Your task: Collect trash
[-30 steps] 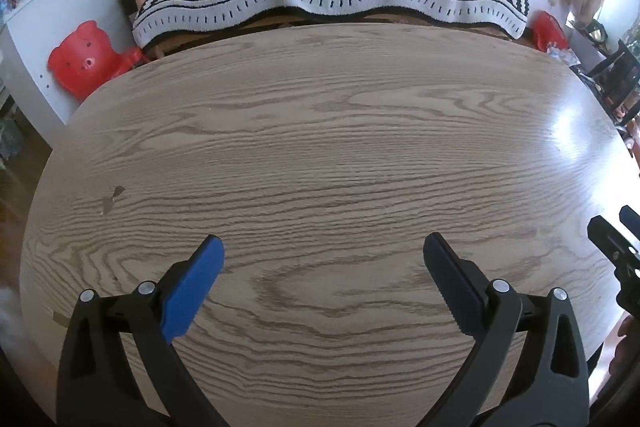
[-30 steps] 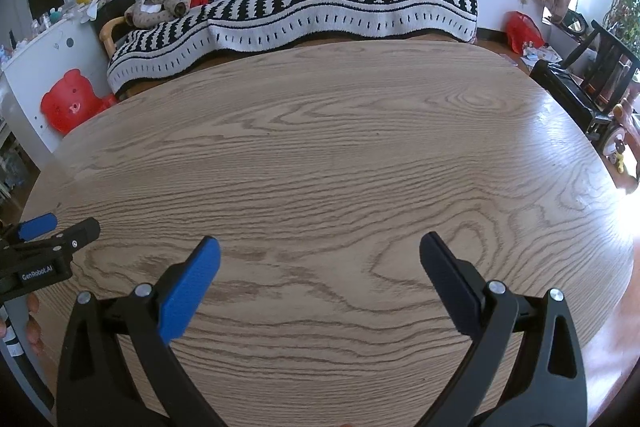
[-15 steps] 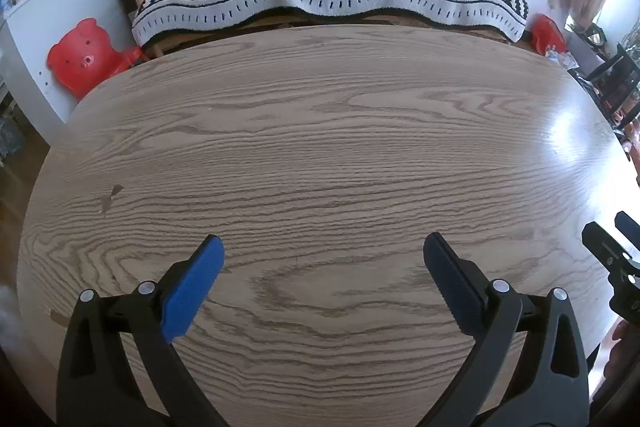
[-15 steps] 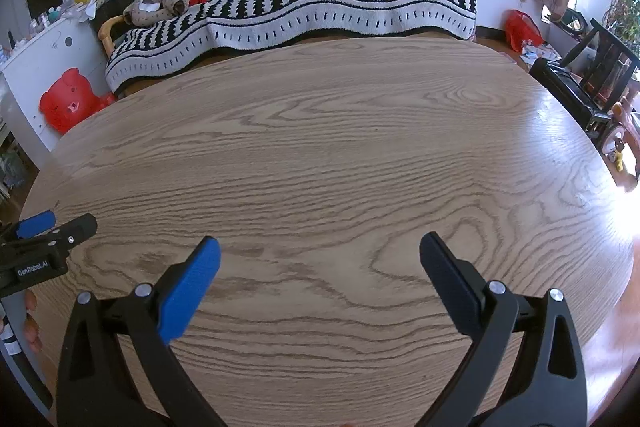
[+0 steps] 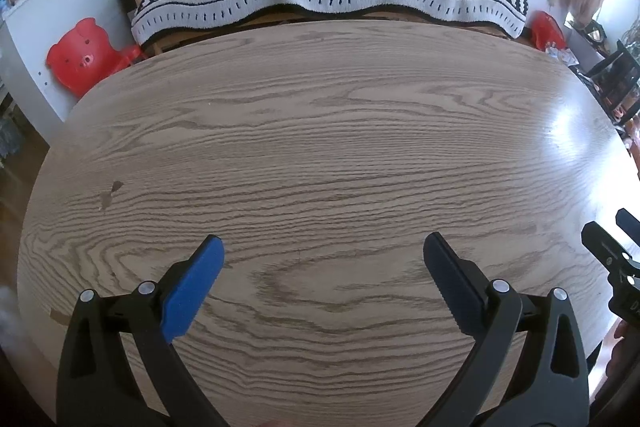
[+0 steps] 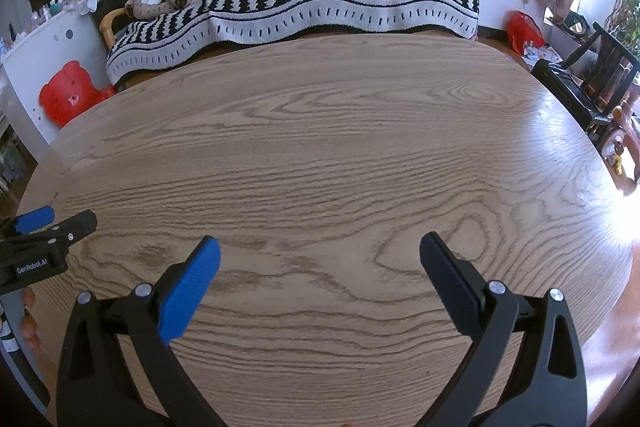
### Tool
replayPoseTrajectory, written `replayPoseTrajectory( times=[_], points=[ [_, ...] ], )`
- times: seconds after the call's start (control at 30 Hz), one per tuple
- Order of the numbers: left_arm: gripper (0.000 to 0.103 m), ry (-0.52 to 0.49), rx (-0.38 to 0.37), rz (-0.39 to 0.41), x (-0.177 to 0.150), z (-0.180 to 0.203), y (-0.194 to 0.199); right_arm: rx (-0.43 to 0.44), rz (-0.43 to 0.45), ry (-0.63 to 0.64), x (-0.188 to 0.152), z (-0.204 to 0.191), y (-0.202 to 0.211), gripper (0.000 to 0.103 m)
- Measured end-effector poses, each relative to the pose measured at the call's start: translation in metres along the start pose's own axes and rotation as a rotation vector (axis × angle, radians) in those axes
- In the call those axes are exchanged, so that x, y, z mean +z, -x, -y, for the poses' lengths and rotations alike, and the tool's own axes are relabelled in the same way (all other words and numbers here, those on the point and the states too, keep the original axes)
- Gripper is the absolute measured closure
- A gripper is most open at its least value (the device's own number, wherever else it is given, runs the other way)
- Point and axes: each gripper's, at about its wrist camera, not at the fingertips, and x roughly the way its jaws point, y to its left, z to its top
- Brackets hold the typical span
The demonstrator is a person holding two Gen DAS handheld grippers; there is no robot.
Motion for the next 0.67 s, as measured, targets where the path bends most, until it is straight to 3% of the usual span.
replayPoseTrajectory(
  times=[0.1,0.2,0.33,0.53,0.67],
  points=[
    [0.006,-0.001,-0.003,-0.019,0.000,0.001,-0.003,-0.003,-0.004,0.003,-0.001,0.000,-0.001,0.007],
    [0.006,-0.031,0.081,0.018,0.001,0.003,0.001,-0.006,-0.008,0.005,-0.001,-0.002,-0.001,0.007],
    [0.006,-0.005,0.045,0.052,0.004,-0.003,0.005,-0.013,-0.016,0.010,0.001,-0.003,-0.006,0.007],
    [0.006,-0.059,0.048,0.063,0.004,-0.002,-0.007,-0.019,-0.030,0.021,0.006,-0.005,-0.019,0.007],
    [0.006,-0.046,0.029,0.042,0.006,-0.010,-0.018,-0.023,-0.034,0.035,0.012,-0.009,-0.031,0.007]
  ],
)
